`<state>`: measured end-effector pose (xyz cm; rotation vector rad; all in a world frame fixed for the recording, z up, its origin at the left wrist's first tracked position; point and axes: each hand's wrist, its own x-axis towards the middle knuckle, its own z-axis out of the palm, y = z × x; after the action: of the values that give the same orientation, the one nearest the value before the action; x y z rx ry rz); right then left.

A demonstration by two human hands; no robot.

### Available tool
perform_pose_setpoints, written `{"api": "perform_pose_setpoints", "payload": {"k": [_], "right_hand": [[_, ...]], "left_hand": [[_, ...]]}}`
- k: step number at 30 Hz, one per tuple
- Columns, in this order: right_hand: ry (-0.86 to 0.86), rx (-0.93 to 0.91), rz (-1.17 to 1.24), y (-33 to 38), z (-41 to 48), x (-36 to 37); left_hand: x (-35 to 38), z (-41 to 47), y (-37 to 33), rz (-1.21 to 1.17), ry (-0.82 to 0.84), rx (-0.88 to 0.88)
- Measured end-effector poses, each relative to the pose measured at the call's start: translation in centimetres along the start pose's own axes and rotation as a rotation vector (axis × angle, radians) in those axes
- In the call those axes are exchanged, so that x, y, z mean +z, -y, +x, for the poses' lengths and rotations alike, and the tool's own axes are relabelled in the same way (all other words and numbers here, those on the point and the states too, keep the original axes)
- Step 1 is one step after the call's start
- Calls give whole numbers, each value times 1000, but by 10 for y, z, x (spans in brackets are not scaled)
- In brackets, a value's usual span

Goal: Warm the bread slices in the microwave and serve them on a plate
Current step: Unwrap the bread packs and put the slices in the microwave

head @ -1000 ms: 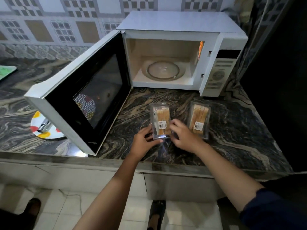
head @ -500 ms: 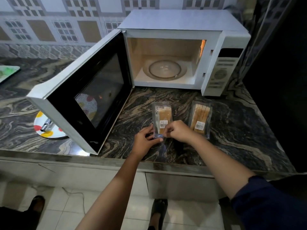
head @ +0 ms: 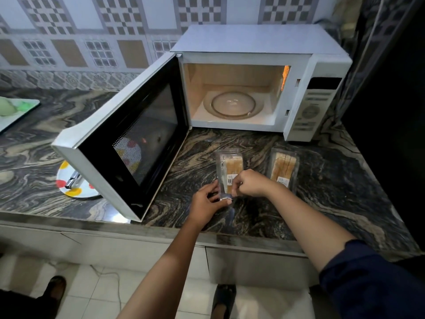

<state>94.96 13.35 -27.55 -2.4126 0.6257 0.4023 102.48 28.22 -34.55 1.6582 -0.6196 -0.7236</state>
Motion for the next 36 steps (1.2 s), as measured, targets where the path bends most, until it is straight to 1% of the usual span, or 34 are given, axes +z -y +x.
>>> {"api": "perform_pose_setpoints", "payload": {"k": [6,8,10,13,15,17,20,24,26,30,34,36], "right_hand": [[45,-3,-73,7,0,-5],[48,-14,-6,10,-2,-10],[34,-27,121,14,-4,-22],[-47,-42,238,21,-10,-44],[-126,-65,245,26,-14,-57],[-230,-106,196,32,-17,-68],[-459,-139,135,42,-15,-79],[-802,-114,6,48,-7,-83],[-902,-109,25,46,-3,-81],[-920,-119,63,38,3,-65],[-850,-83,98,35,14,-45],[-796,-64,94,37,21,-38]], "left_hand": [[0,-2,-3,18,-4,-4],[1,-1,-1,35,-10,-1],[0,3,2,37,-26,-2],[-2,6,4,-23,-16,-67],[-3,7,4,-30,-3,-72],[-2,7,4,-27,-4,-62],[-2,9,3,-52,-25,-85],[-2,13,-3,10,-82,-109],[0,18,-6,34,-129,-139],[0,30,-16,69,-160,-248],[1,32,-27,-57,-138,-407],[2,31,-31,-113,-113,-449]]}}
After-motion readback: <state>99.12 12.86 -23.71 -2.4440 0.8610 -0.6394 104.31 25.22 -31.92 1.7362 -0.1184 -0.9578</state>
